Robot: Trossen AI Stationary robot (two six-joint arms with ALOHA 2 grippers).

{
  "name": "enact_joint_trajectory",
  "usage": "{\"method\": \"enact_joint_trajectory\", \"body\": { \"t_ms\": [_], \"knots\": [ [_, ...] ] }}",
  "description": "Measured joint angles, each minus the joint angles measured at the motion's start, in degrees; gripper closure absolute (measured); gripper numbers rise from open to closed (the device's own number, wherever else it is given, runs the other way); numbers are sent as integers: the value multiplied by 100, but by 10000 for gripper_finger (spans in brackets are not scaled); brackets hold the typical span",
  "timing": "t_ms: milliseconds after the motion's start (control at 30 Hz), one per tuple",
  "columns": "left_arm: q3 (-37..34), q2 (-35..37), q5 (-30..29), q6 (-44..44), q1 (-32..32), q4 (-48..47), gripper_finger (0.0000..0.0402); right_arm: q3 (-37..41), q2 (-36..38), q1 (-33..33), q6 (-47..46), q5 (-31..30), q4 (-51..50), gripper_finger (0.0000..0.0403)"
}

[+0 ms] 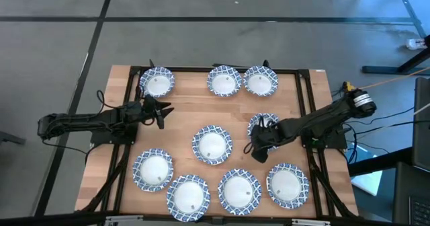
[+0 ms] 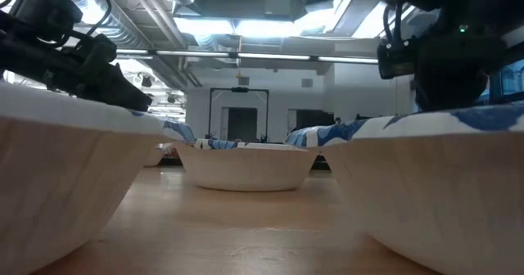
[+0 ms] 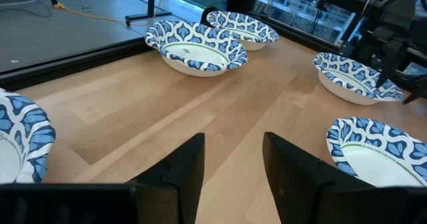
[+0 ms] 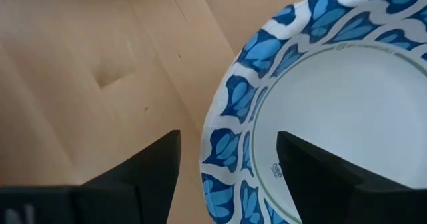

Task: Nest bowls inside each other
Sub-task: Stack the blue patterned bowl on the blue patterned bowl

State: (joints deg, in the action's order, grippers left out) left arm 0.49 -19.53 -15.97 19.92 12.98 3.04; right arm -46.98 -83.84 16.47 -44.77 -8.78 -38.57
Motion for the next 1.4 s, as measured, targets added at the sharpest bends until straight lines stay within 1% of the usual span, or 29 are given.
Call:
{"method": "enact_joint_trajectory", "body": {
  "t_ms": [233,367,500,767,867,933,1000,1100,1200,1400],
  "knots": [
    [-2,0,0,2,1,-1,256,0,-183,0,7,-2,-33,158],
    [1,-1,-1,0,-1,-1,256,0,-211,0,5,-8,-30,183],
    [0,-2,0,0,1,-1,256,0,-211,0,-4,-9,-28,230],
    [0,-1,0,0,0,-1,256,0,-211,0,-17,-15,23,352],
    [1,0,0,0,-1,-1,256,0,-200,0,-12,-20,110,389],
    [-2,-1,0,0,0,-1,256,-2,-200,1,-9,9,177,392],
    [0,-1,-2,0,1,-1,256,-32,-200,0,-4,96,145,387],
    [-2,-2,-2,2,-1,-1,256,-220,-200,2,30,221,26,387],
    [-1,-2,-2,0,0,-1,256,-594,-200,15,285,440,-217,396],
    [1,0,-2,0,1,-1,256,-1612,-200,259,647,442,-865,393]
  ]
}}
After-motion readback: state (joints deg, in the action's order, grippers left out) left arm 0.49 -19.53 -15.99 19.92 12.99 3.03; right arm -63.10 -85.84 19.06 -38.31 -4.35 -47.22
